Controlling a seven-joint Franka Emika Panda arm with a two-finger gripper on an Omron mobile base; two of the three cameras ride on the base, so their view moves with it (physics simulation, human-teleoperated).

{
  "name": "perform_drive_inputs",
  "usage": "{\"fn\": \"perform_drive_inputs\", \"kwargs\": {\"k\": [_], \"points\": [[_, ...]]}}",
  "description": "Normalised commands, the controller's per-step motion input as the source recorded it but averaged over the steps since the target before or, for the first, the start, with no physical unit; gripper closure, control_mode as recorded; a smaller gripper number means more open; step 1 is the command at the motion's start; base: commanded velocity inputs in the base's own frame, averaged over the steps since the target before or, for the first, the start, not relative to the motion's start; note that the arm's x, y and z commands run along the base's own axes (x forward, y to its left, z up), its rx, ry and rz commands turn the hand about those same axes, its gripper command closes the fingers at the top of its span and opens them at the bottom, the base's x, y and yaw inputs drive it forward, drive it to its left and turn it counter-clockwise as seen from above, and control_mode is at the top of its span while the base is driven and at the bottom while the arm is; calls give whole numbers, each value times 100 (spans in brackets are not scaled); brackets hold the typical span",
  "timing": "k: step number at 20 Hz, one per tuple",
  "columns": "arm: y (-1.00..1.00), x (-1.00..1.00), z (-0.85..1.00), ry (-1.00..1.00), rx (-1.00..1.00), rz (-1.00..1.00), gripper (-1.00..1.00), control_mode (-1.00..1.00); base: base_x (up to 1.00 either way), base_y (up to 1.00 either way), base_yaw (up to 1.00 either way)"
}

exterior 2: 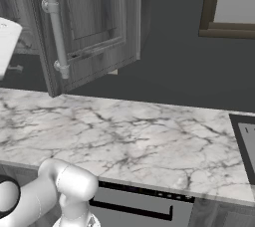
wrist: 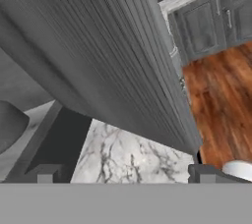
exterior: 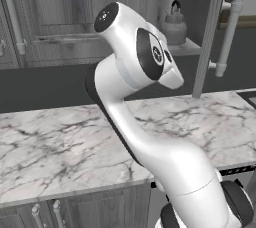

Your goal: Open the cabinet, pick the kettle from the cabinet, and place it in the sink.

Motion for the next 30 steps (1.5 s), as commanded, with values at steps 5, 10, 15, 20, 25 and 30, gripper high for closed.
{"fn": "perform_drive_inputs", "kwargs": {"k": [5,10,15,20,25,30], "points": [[-5,30,-5,-7,0,-8,-100,-100,0,0,0],[-8,27,-9,-12,0,-7,-100,-100,0,0,0],[-9,26,-9,-11,0,-5,-100,-100,0,0,0],[-12,21,-12,-7,0,-7,-100,-100,0,0,0],[-17,22,-4,-3,0,-9,-100,-100,0,0,0],[-24,13,0,-1,0,-9,-100,-100,0,0,0]]}}
